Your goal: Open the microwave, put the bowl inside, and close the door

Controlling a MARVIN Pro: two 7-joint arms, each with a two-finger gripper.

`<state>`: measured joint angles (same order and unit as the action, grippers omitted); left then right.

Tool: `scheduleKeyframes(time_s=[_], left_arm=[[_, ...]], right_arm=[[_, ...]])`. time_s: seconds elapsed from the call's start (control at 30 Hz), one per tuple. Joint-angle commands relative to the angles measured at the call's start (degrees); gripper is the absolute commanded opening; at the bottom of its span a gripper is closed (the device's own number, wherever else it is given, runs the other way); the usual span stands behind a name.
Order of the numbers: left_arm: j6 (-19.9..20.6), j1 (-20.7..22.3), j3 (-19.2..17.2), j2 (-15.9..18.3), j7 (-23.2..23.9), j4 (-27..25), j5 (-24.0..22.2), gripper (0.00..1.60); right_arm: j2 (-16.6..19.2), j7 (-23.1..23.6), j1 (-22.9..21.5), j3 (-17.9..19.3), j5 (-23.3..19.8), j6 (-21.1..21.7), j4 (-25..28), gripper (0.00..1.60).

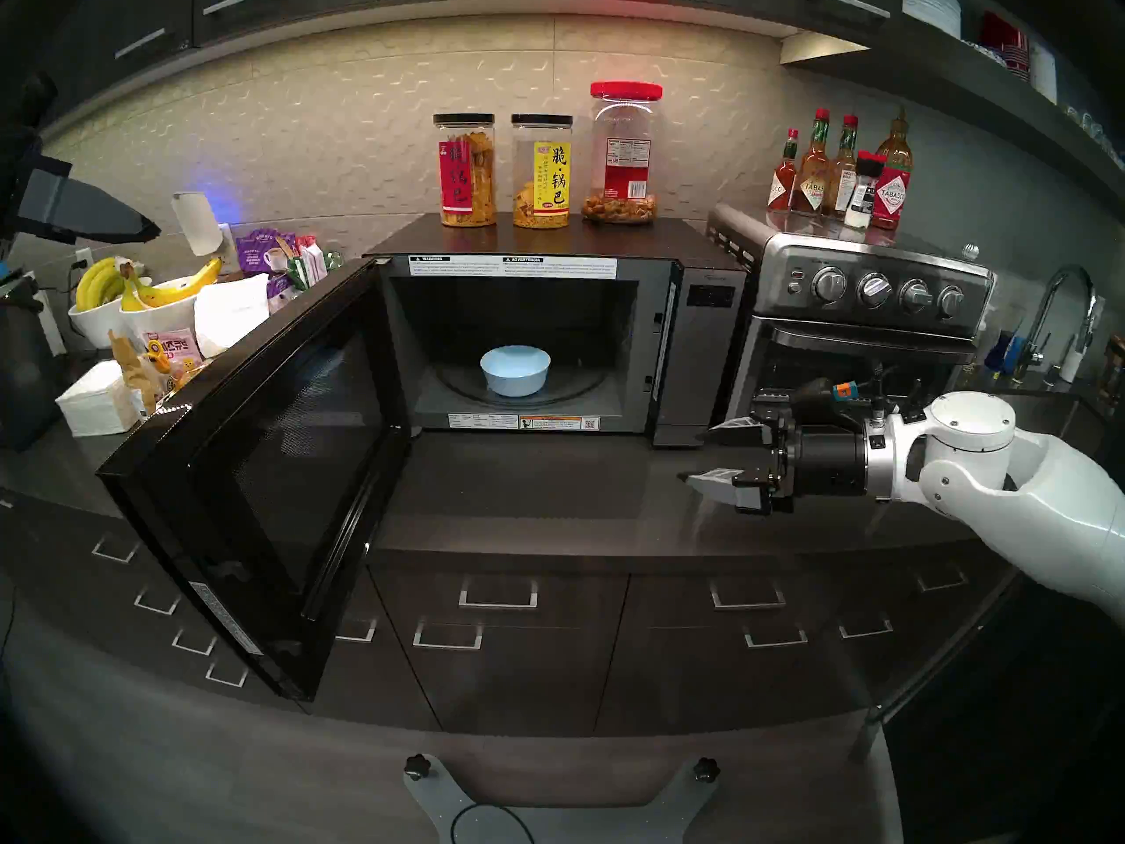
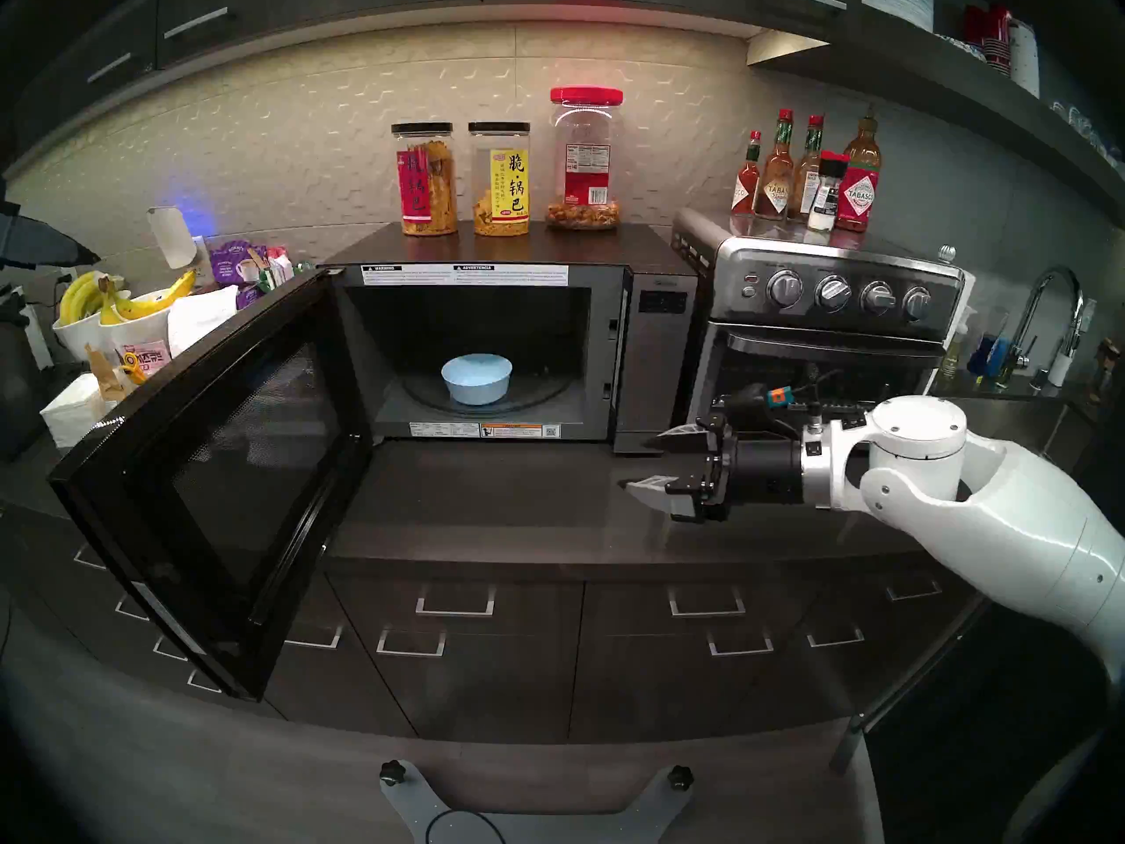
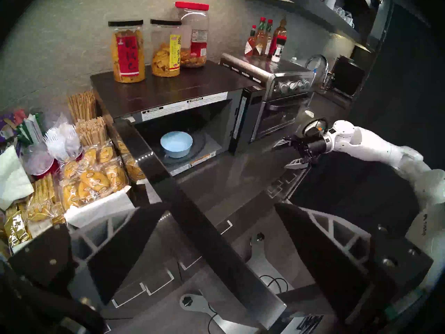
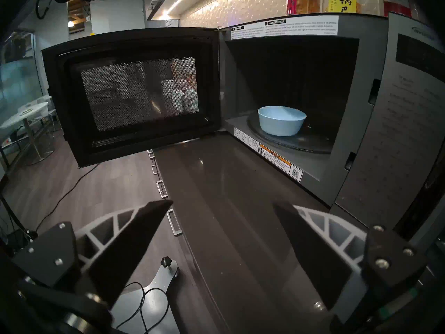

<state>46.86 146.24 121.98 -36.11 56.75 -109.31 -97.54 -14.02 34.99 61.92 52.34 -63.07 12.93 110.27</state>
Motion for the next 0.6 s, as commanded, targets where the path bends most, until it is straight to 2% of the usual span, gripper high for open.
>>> scheduleKeyframes(time_s=[0.0,0.3,0.57], left_arm=[[-4.77,6.81,6.45,-4.62,4.00,0.98,2.14,1.60],[-11.31,10.45,15.15,-6.60,6.66,1.05,5.95,1.60],[-14.06,12.71,19.67,-7.60,7.72,1.45,6.22,1.60]], right_arm=[[0.07,0.02,-0.70,0.73,-0.27,-0.21,0.13,1.60],[0.08,0.03,-0.69,0.75,-0.30,-0.21,0.13,1.60],[0.08,0.03,-0.69,0.75,-0.32,-0.21,0.13,1.60]])
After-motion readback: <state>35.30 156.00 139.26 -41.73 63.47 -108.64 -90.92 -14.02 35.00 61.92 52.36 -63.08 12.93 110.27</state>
